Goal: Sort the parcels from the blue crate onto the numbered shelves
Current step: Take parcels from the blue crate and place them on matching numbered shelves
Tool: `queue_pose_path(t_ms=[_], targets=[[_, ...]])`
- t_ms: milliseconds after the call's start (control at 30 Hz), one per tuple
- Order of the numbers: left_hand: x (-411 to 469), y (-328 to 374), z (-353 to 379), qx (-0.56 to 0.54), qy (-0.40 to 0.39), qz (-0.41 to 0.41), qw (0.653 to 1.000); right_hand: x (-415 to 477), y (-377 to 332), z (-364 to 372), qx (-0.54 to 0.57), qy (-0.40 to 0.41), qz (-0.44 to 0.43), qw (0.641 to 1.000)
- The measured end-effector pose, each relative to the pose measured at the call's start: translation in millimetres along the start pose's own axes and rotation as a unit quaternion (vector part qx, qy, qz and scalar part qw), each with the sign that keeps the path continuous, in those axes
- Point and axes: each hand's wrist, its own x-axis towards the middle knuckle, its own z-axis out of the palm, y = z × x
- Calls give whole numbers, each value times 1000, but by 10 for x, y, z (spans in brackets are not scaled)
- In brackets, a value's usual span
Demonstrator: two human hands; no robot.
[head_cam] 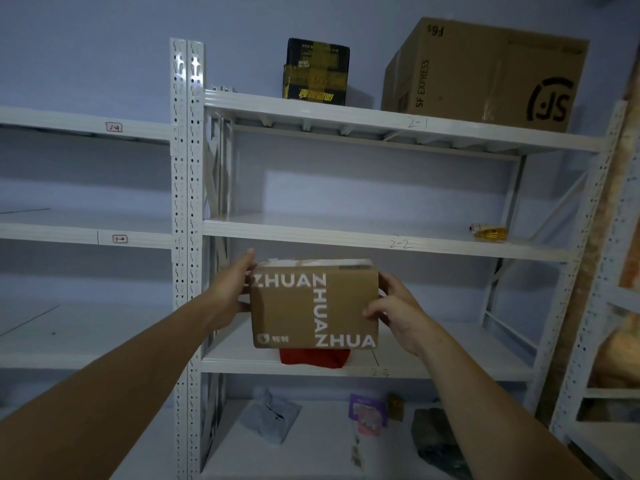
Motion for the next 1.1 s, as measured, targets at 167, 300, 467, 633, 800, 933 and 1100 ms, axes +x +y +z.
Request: queue_pose_path(t_ms=[167, 300, 467, 633, 800, 933, 1100], targets=[[-13, -108, 48, 7, 30, 23, 999, -29, -55, 45, 79, -3, 63, 995], [-73, -137, 113, -40, 17, 44, 998, -28, -95, 129, 22, 77, 77, 994], [-114, -52, 165, -91, 13, 63, 994, -94, -65, 93, 54, 90, 72, 992], [-114, -56, 91, -108, 35, 15, 993, -133, -22, 117, 131, 115, 49, 983], [-124, -124, 104, -96, -52, -59, 992, -135, 25, 207, 154, 147, 37, 976], [-111, -147, 53, -75, -100, -69, 990, -176, 37, 170, 132, 117, 11, 984], [-90, -255, -68, -54, -136, -47, 988, -175, 27, 127, 145, 89, -19, 985]])
